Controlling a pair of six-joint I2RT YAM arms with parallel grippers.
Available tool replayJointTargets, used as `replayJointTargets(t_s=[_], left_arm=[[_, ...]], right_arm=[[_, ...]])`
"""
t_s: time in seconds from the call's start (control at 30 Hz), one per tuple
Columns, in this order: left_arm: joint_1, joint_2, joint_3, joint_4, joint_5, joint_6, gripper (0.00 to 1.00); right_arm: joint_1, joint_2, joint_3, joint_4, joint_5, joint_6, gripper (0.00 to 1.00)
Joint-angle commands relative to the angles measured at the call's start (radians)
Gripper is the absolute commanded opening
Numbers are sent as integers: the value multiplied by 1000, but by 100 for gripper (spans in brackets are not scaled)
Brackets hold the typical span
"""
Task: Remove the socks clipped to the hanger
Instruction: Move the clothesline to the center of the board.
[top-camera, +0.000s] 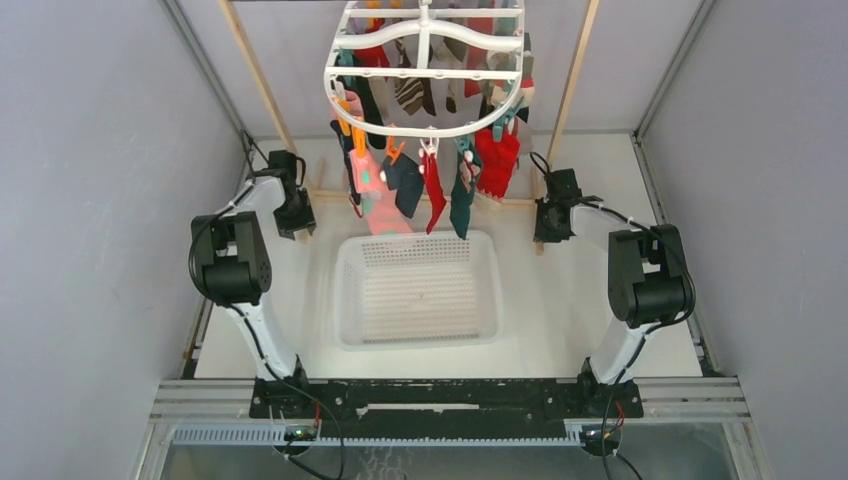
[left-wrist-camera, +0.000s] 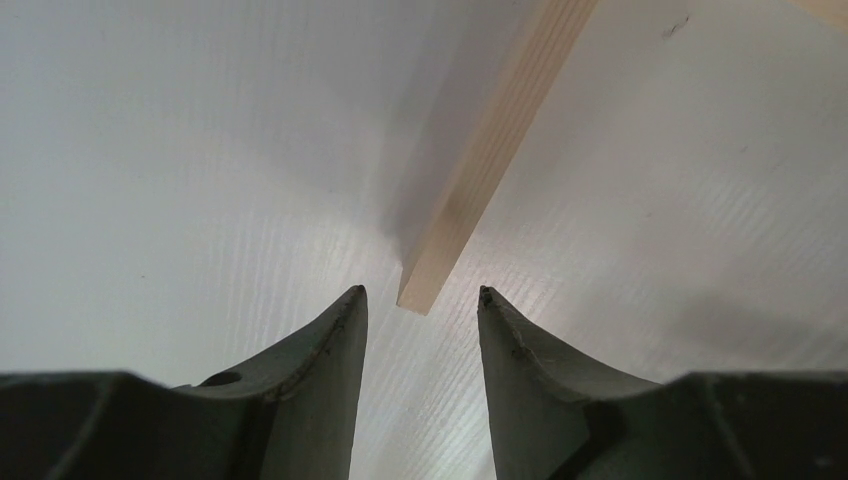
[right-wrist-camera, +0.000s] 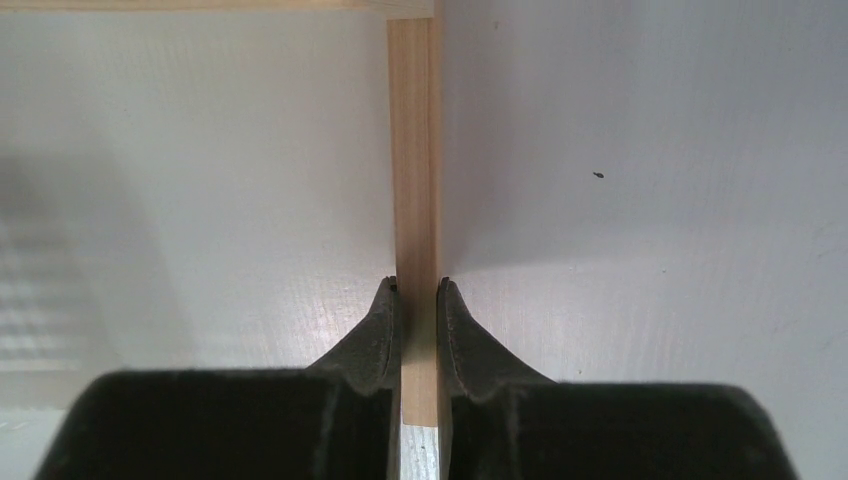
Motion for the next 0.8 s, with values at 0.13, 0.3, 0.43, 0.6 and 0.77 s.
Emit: replayJointTargets(t_s=[0.13,0.3,0.43,0.6,0.77], left_arm=[[-22,37,53,7,63,48,49],[-22,58,70,7,78,50,48],[-23,69,82,13,84,51,45],[-21,73,81,19,80,51,41],[-15,75,78,24,82,52,39]], right_arm=[[-12,-25,-21,-90,-43,25,0],[-3,-19,-21,-83,-50,28,0],[2,-13,-21,-82,-52,29,0],[9,-7,-21,-76,-54,31,0],[10,-6,-21,-78,-56,31,0]])
